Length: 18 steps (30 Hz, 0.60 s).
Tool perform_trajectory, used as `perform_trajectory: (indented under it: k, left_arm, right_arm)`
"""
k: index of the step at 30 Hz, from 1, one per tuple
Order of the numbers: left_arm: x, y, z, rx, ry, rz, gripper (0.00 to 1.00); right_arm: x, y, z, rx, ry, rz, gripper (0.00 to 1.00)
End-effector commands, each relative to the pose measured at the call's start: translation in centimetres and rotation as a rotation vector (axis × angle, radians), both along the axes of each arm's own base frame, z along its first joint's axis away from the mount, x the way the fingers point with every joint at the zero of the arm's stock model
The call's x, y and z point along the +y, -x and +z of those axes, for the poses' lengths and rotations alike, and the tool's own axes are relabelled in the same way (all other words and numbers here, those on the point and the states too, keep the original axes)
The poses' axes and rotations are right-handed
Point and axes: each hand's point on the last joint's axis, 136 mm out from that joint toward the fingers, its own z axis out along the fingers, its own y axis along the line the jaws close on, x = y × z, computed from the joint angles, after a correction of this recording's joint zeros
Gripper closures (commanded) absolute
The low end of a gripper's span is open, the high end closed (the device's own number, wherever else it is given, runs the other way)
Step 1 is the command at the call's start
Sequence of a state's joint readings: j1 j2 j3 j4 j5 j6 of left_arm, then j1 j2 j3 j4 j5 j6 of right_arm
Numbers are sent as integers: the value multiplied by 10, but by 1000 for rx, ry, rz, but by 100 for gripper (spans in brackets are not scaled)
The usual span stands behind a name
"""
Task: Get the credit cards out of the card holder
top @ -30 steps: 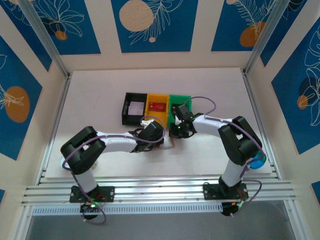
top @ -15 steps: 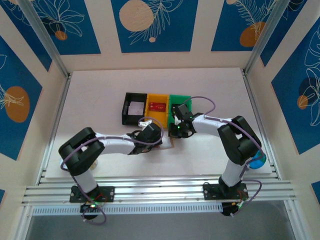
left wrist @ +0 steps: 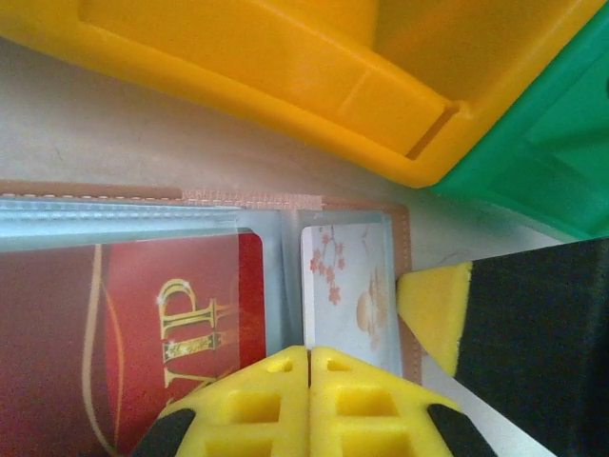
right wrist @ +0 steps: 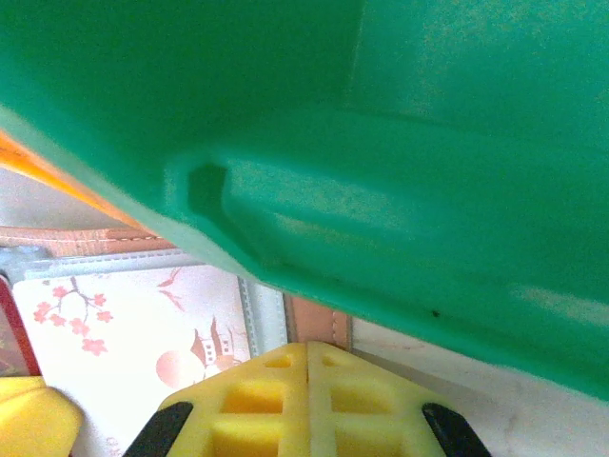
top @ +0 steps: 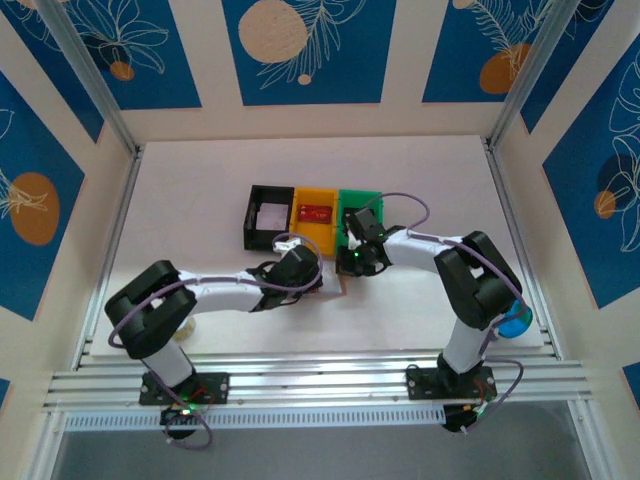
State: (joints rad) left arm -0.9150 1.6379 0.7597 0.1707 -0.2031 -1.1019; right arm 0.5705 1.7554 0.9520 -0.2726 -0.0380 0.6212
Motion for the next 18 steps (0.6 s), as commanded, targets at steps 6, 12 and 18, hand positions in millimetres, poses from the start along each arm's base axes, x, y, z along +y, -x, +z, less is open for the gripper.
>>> perform_trajectory:
  k: [6,12,18]
  left_arm:
    - [1,4,16,-37,19,-3,100]
    - [9,6,19,-43,1,7,100]
    - [12,7,17,-39,0,14,100]
  right_arm:
    - [9,16,-12,65,-7,53,100]
    - [10,17,-12,65,-8,55,100]
    - [10,17,-12,66,-8,55,100]
